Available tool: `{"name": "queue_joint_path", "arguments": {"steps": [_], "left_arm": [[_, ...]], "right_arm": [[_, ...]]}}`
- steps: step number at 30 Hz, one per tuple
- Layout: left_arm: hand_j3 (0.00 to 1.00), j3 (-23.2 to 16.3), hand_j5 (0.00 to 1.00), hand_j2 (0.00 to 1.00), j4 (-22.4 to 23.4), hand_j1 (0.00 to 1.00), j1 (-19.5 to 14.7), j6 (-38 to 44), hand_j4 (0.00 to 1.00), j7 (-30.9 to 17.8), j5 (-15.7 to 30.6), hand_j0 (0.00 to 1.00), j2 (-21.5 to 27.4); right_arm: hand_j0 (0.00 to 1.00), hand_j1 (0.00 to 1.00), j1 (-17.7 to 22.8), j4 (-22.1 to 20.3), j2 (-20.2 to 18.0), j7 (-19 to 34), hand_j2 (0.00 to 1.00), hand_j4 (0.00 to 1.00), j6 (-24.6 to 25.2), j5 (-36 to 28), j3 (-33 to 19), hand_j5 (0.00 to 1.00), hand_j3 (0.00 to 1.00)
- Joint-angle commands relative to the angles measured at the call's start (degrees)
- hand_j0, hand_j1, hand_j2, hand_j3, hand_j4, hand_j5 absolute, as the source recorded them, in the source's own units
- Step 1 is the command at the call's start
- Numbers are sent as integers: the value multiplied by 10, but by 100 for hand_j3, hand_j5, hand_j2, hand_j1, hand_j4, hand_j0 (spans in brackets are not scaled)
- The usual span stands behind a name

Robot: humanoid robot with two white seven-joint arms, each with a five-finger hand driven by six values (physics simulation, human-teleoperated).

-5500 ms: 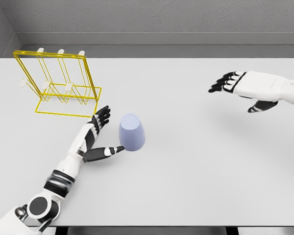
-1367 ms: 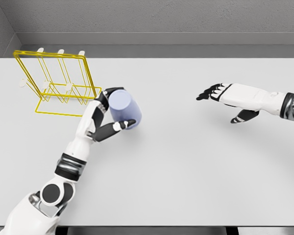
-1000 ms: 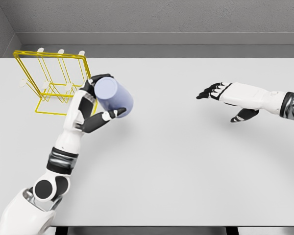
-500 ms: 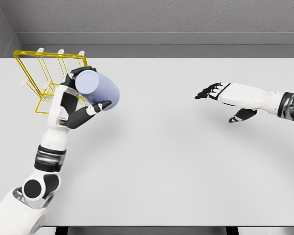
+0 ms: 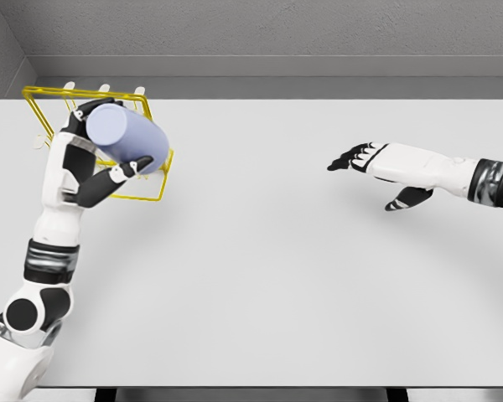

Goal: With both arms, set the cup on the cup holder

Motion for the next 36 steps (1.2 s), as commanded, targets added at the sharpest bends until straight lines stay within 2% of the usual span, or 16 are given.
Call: {"name": "queue_joint_path", "arguments": {"steps": [1, 7, 20, 30, 36], "left_arm": [[62, 5, 62, 62, 0, 62, 1, 2, 62, 0, 2, 62, 3], [62, 15, 62, 62, 1, 62, 0, 5, 62, -2, 10, 62, 6], [61, 21, 61, 61, 6, 61, -18, 63, 61, -4, 14, 61, 10], [61, 26, 61, 61, 6, 61, -18, 68, 61, -4, 14, 61, 10], [61, 42, 61, 61, 6, 61, -13, 75, 61, -14, 15, 61, 10]], "right_arm": [[100, 100, 0, 0, 0, 0, 100, 100, 2, -4, 0, 100, 100], [100, 100, 0, 0, 0, 0, 100, 100, 2, -4, 0, 100, 100], [100, 100, 0, 0, 3, 0, 100, 100, 2, -4, 1, 100, 100], [100, 100, -3, 0, 3, 0, 100, 100, 2, -4, 1, 100, 100], [100, 100, -3, 0, 3, 0, 100, 100, 2, -4, 1, 100, 100]]}}
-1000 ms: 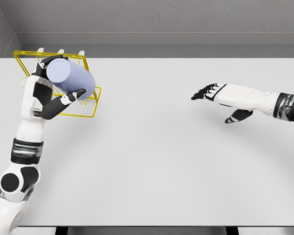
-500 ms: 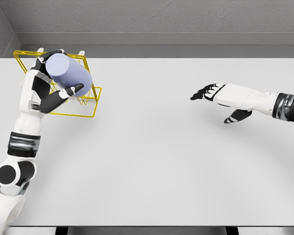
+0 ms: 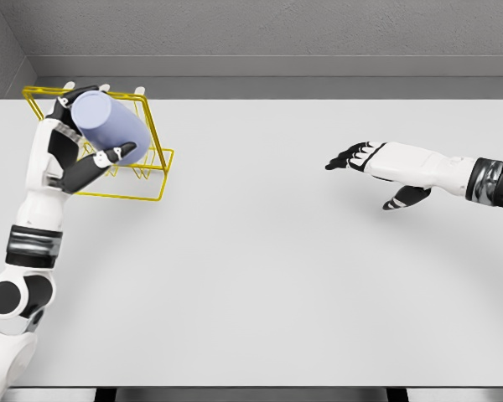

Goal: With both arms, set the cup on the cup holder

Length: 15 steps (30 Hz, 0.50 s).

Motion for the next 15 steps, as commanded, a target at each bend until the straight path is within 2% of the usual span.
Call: {"name": "queue_joint_path", "arguments": {"steps": [1, 10, 12, 13, 14, 15], "left_arm": [[61, 8, 61, 61, 0, 61, 1, 2, 61, -4, -1, 61, 0], [61, 10, 61, 61, 1, 61, -5, 11, 61, -8, 0, 61, 0], [64, 10, 64, 64, 1, 64, -5, 11, 64, -8, 0, 64, 0], [69, 10, 69, 69, 1, 69, -5, 11, 69, -8, -1, 69, 0], [81, 10, 81, 81, 1, 81, -5, 11, 81, -8, -1, 81, 0], [98, 10, 98, 98, 1, 98, -5, 11, 98, -6, -2, 98, -1]], "right_arm": [[100, 100, 0, 0, 0, 0, 100, 100, 2, -4, 0, 100, 100], [100, 100, 0, 0, 0, 0, 100, 100, 2, -4, 0, 100, 100], [100, 100, 0, 0, 1, 0, 100, 100, 2, -4, 0, 100, 100], [100, 100, 0, 0, 2, 0, 100, 100, 2, -4, 0, 100, 100], [100, 100, 0, 0, 3, 0, 100, 100, 2, -4, 0, 100, 100], [100, 100, 0, 0, 3, 0, 100, 100, 2, -4, 0, 100, 100]]}}
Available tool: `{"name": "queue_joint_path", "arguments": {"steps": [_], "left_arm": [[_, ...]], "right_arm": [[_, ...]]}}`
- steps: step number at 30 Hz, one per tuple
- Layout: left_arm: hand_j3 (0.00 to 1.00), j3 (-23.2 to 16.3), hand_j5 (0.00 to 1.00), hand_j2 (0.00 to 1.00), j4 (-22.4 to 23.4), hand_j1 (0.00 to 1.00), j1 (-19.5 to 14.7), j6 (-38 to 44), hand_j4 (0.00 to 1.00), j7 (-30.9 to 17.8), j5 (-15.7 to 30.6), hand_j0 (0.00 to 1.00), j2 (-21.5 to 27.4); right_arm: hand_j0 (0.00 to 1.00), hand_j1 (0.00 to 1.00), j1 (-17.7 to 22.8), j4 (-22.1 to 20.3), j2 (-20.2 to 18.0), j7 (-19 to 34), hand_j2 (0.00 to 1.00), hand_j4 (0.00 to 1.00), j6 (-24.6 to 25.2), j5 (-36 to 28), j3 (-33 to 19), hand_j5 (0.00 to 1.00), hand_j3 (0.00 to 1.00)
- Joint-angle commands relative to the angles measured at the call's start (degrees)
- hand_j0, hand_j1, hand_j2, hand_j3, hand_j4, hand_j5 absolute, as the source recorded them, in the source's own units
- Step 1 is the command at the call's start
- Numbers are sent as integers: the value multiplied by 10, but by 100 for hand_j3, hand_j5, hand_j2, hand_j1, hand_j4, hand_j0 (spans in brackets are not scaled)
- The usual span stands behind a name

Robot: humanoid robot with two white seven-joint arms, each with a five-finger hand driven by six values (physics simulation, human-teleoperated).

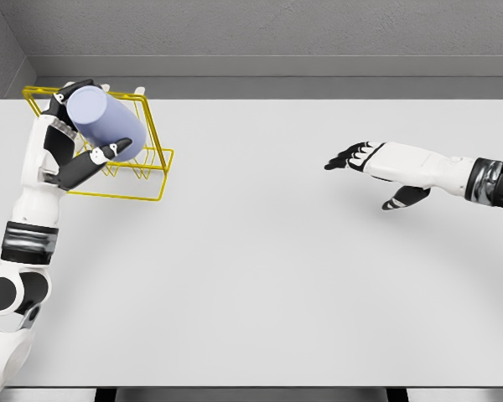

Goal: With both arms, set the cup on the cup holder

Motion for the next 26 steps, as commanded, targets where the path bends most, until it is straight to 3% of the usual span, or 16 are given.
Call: {"name": "queue_joint_path", "arguments": {"steps": [1, 14, 17, 26], "left_arm": [[100, 0, 100, 100, -1, 100, 0, 0, 100, 2, -3, 100, 0], [100, 26, 100, 100, -3, 100, 11, -2, 100, 3, -3, 100, -1], [100, 55, 100, 100, -8, 100, 38, -16, 100, 0, -2, 100, 0], [100, 64, 100, 100, -8, 100, 98, -145, 100, 2, -2, 100, 30]], "right_arm": [[100, 100, 0, 0, 0, 0, 100, 100, 2, -4, 0, 100, 100], [100, 100, 0, 0, 1, 0, 100, 100, 2, -4, 4, 100, 100], [100, 100, 0, 0, 1, 0, 100, 100, 2, -4, 3, 100, 100], [100, 100, -1, 0, 1, 0, 100, 100, 2, -4, 3, 100, 100]]}}
